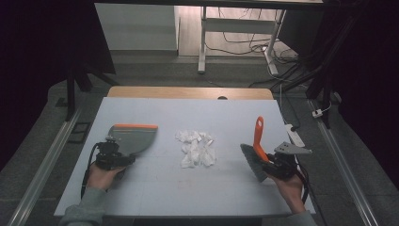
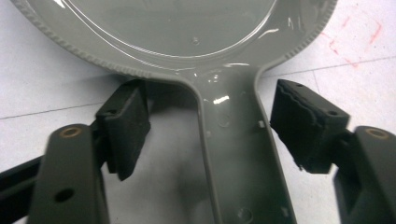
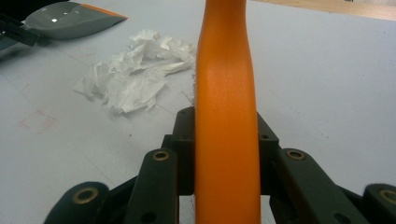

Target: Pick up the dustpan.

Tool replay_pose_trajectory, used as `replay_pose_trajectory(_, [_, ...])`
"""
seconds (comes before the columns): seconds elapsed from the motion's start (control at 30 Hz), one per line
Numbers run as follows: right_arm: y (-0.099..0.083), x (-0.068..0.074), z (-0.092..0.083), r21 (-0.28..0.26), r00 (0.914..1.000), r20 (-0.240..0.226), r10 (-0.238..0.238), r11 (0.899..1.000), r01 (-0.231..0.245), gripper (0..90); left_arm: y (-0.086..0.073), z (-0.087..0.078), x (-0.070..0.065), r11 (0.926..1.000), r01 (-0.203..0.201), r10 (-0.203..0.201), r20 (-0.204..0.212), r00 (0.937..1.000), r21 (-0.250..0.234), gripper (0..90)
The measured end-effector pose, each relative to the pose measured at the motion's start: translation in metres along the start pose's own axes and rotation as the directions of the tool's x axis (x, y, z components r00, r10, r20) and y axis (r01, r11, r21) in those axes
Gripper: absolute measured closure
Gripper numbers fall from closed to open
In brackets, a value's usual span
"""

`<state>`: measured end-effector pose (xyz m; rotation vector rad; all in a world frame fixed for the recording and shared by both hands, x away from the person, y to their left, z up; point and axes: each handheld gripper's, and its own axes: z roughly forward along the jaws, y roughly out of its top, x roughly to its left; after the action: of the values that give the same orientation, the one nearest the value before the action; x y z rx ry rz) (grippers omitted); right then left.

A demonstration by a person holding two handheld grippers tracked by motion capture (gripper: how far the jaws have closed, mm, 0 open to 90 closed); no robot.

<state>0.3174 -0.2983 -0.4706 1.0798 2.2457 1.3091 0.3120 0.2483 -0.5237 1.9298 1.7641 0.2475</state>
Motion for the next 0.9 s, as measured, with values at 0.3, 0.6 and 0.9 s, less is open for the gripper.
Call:
replay_pose_trajectory(0.3, [0.0, -0.0012, -0.0014, -0.002, 0.9999, 0.012, 0.004, 1.0, -0.004, 69.8, -0.0014, 0.0013, 0.0046, 0.9992, 0.031, -0.03, 0.035, 0.9989, -0.023, 44.6])
replay_pose_trajectory(0.6, [-0.0005, -0.0007, -0.0003, 0.002, 1.0, 0.005, 0.004, 1.0, -0.004, 69.7, -0.0028, 0.0005, 0.0061, 0.9983, 0.018, -0.018, 0.018, 0.9997, -0.055, 61.0])
replay_pose_trajectory(0.9, [-0.0008, -0.0015, -0.0015, -0.001, 0.9999, 0.01, 0.008, 1.0, -0.008, 69.7, -0.0036, -0.0014, 0.0094, 0.9982, 0.003, -0.001, 0.022, 0.9998, -0.06, 61.6])
